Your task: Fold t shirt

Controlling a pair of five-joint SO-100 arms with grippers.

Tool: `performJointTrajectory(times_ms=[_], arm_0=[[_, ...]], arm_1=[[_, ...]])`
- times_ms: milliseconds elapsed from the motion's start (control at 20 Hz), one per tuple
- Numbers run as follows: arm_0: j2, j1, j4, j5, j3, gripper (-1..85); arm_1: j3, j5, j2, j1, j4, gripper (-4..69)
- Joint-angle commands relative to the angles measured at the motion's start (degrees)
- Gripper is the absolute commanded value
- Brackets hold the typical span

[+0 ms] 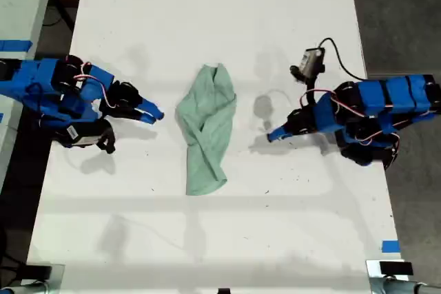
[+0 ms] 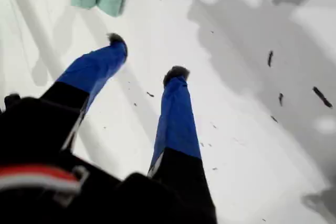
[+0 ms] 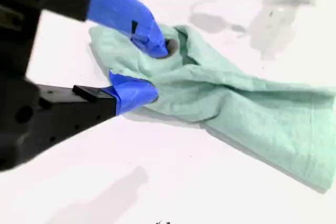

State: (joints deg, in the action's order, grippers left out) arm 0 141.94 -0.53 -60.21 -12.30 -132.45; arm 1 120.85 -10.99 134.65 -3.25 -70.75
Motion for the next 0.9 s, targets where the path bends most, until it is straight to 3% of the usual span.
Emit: performJointTrajectory(times_ms=[0,100,300,550,700,750,850], arm_0=[[-43.6,5.7,-15.0,-4.7,43.3,24.9],[-62.0,9.4,-21.2,-3.6,63.3,28.0],[-73.8,14.2,-17.2,-4.4,72.9,24.8],[-78.4,16.3,-11.2,-2.7,72.9,-0.3],[-80.5,16.7,-9.3,-2.3,73.2,2.7],[-80.6,17.1,-9.2,-1.9,73.4,17.5],[-79.7,17.6,-10.5,-2.6,73.4,23.9]], arm_1=[[-33.0,-3.2,-31.0,-4.7,-2.1,28.2],[-48.4,-4.9,-46.0,-6.5,-4.7,29.4],[-61.4,-6.3,-58.6,-7.4,-5.7,29.1],[-63.9,-6.5,-61.2,-8.1,-4.7,29.5],[-63.9,-6.1,-62.3,-8.8,-4.0,29.4],[-64.0,-6.0,-62.7,-9.0,-3.9,29.4],[-64.1,-6.0,-62.7,-9.1,-4.3,29.2]])
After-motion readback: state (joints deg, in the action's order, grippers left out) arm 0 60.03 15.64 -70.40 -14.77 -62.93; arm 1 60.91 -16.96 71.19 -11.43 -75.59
